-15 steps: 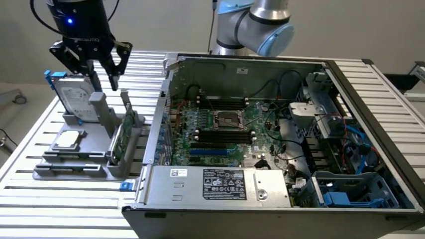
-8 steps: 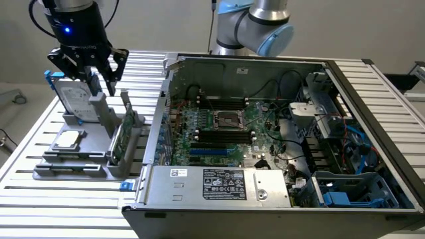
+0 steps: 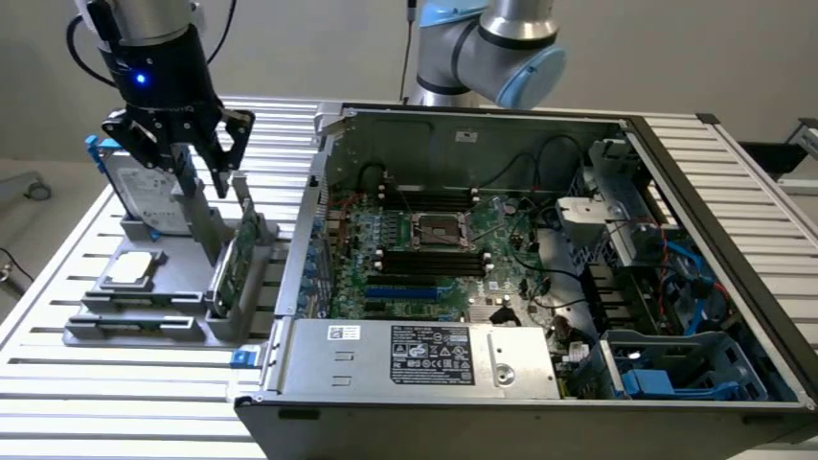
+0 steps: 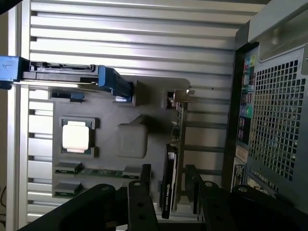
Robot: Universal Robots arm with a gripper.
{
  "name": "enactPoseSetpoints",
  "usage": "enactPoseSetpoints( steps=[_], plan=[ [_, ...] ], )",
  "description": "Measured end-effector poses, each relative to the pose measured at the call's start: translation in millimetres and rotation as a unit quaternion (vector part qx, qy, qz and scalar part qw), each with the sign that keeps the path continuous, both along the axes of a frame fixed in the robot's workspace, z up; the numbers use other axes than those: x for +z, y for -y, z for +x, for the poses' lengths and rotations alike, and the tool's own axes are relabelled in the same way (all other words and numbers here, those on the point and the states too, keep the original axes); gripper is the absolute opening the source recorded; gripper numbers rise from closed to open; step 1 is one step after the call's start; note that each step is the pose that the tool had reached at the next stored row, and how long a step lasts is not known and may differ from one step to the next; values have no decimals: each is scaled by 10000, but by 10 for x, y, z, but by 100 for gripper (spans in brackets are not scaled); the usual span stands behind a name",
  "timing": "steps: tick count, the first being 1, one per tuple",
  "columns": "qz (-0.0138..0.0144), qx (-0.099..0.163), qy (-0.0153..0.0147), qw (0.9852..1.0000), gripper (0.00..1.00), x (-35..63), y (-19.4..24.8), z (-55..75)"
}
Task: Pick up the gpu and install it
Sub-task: 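Pick up the gpu and move the gpu toward the slot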
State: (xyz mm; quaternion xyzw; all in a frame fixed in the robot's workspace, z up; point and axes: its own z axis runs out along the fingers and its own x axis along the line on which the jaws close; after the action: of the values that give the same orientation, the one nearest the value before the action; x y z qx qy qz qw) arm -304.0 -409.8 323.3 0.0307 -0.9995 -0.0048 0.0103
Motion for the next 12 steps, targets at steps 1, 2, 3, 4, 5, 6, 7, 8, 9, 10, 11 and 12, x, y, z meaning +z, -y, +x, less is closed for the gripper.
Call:
enactPoseSetpoints(
  steps=[1,2,3,4,5,6,7,8,9,10,11,12],
  plan=[
    [0,0,0,10000,42,-18,4,5],
    [0,0,0,10000,42,-36,9,9],
    [1,0,0,10000,42,-54,14,12],
    [1,0,1,10000,42,-72,21,14],
    [1,0,1,10000,42,-90,28,15],
    [1,0,0,10000,42,-108,36,17],
    [0,0,0,10000,42,-126,44,18],
    [0,0,0,10000,42,-146,52,20],
    [1,0,0,10000,42,-164,60,22],
    [1,0,0,10000,42,-182,68,24],
    [1,0,1,10000,42,-200,76,26],
    [1,0,0,10000,42,-218,84,28]
  ],
)
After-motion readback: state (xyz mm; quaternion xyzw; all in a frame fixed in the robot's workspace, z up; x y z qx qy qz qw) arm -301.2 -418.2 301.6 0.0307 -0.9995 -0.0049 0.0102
